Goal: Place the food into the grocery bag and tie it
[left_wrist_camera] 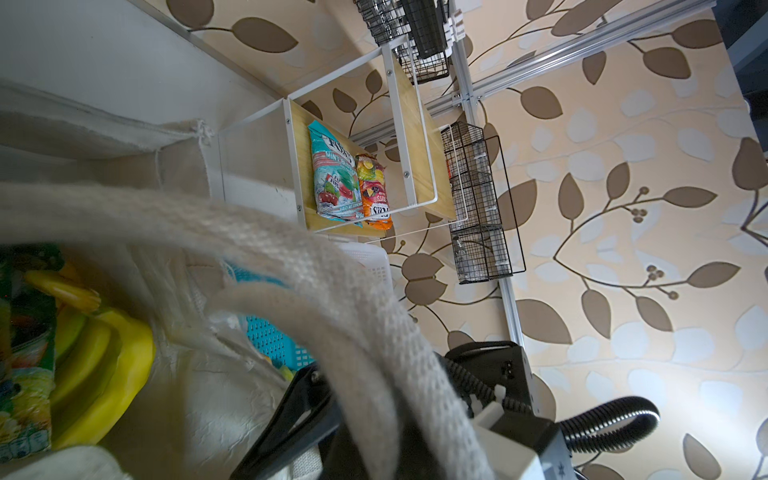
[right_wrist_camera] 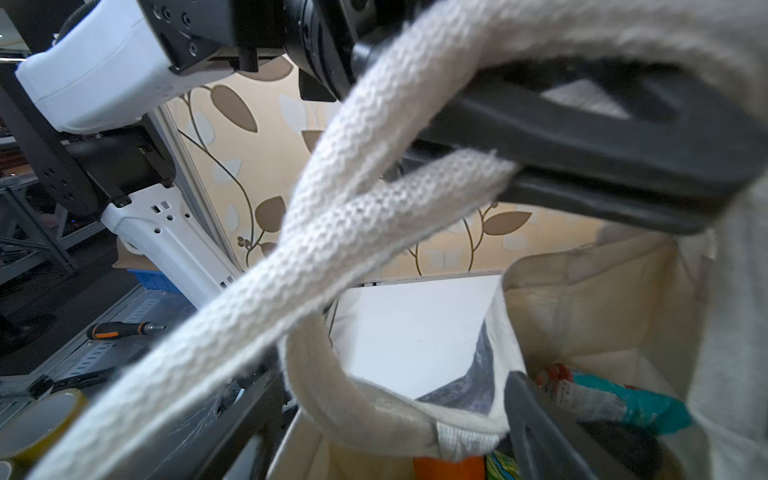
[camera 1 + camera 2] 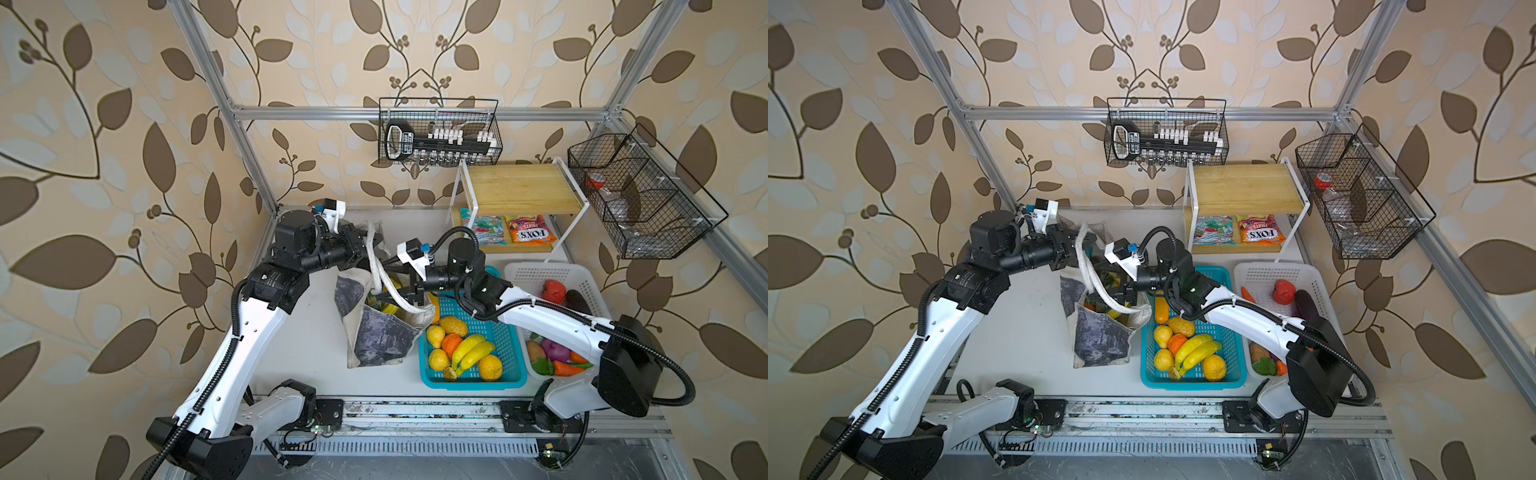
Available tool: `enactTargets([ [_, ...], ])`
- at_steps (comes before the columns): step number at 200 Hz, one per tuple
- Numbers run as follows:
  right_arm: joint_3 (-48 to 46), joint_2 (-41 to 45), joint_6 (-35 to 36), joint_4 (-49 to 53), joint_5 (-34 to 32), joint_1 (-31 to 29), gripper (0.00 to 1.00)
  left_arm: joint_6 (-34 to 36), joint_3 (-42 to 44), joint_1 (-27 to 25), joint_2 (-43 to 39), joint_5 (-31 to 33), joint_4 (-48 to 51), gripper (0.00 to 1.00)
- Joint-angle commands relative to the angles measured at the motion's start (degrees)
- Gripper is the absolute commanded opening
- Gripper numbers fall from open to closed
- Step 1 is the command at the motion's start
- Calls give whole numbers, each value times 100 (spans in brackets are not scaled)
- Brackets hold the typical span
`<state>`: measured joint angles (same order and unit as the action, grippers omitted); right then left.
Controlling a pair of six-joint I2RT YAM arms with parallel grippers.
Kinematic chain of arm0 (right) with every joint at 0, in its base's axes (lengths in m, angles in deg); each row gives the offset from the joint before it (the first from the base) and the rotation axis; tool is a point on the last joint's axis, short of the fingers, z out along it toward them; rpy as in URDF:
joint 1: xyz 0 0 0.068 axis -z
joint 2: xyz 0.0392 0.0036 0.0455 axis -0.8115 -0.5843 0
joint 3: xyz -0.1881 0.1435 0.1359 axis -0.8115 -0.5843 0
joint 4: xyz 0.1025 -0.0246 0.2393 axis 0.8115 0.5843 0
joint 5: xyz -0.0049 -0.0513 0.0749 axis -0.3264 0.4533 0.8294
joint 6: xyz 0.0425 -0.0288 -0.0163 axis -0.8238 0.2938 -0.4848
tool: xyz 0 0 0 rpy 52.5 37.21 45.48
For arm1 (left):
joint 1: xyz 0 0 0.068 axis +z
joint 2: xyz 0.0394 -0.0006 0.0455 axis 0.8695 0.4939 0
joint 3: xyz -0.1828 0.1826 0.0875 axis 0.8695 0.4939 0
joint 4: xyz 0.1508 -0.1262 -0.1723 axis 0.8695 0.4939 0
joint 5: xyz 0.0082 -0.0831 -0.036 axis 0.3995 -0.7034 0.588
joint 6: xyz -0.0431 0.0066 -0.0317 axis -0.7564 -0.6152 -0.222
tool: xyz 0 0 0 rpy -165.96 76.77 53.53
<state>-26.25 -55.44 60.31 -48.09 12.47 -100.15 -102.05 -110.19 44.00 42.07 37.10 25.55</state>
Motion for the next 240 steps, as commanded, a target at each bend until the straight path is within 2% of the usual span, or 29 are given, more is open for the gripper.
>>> enactTargets([
  [1,304,-227,-61,-421,74,-215,83,213,-7,41,-193,36,-322,0],
  [15,424,-367,-113,-464,-127,-278,73,195,31,40,-175,-83,-376,0],
  [44,439,-456,-430,-561,-130,-212,31,297,47,41,-167,-11,-316,0],
  [74,223,-179,-285,-251,-497,-157,8,301,205,40,-192,88,-251,0],
  [91,116,7,-315,-10,-794,-112,4,537,263,50,-299,267,-101,0],
  [114,31,325,-285,719,-1518,-26,0,871,231,58,-480,763,297,0],
  [135,-189,625,-353,1201,-2111,110,0,1060,236,130,-501,1058,618,0],
  [163,-418,995,-354,1863,-2819,153,0,1121,400,320,-498,1141,792,0],
  [203,-714,1293,-557,2309,-3112,312,0,1436,538,443,-709,1996,1221,0],
  [240,-728,1623,-698,2654,-3547,363,0,1605,501,595,-772,2527,1466,0],
])
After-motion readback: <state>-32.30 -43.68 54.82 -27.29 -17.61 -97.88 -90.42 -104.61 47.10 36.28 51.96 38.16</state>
